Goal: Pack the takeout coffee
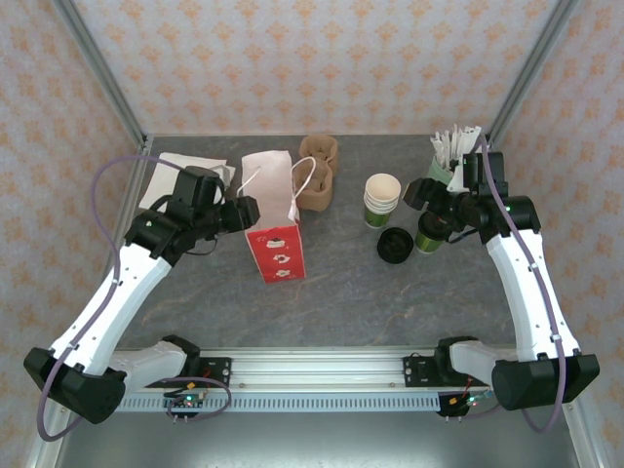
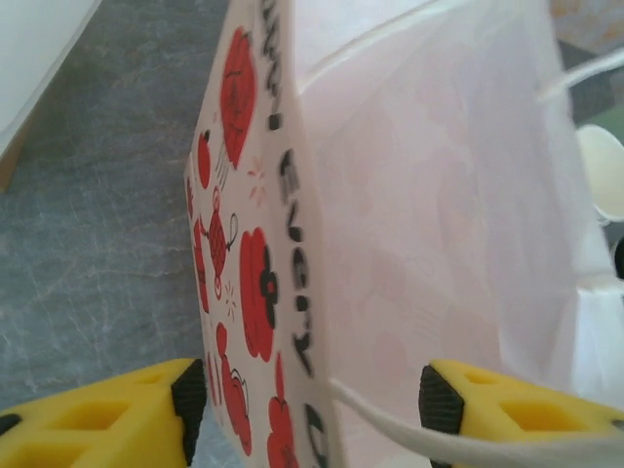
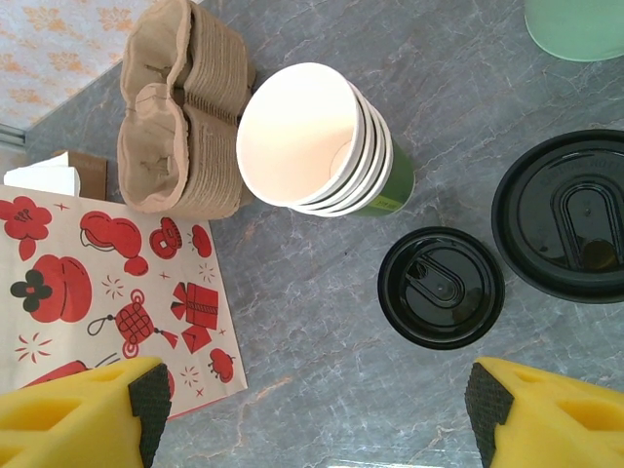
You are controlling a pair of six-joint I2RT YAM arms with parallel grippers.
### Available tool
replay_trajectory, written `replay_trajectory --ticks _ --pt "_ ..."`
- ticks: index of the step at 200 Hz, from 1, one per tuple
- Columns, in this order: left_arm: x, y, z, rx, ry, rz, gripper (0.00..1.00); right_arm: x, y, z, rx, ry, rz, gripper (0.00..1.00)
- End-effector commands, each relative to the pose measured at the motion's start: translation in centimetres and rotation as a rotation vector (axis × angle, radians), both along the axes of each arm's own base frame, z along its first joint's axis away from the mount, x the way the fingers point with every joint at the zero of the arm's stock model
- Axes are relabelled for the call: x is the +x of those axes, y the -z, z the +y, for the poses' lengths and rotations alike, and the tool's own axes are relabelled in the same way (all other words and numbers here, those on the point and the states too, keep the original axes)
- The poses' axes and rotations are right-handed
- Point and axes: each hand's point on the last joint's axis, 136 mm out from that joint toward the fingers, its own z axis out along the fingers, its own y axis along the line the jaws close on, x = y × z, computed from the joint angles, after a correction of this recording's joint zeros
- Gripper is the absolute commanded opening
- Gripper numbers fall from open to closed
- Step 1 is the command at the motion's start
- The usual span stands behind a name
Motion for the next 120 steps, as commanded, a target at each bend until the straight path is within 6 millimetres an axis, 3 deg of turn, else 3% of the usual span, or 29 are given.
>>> replay_trajectory --ticks 1,34,78,120 --pt "-0.8 -1.8 -0.2 -0.001 0.029 -0.026 0.78 -0.6 0.3 -0.2 -0.032 -0.013 0.006 0.81" --pt "-1.4 -3.1 -1.4 -0.051 0.096 -0.038 0.99 -0.7 0.5 -0.4 -0.055 -0.021 0.002 0.81" --pt "-1.9 -4.5 -1.5 -0.069 0.117 -0.092 1.00 -0.5 0.2 -0.2 -0.051 -0.033 -0.005 0.81" --pt "-1.9 -7.3 -1.8 -0.088 0.142 -0.148 1.00 0.0 -1.0 0.8 -0.028 -0.056 -0.033 0.80"
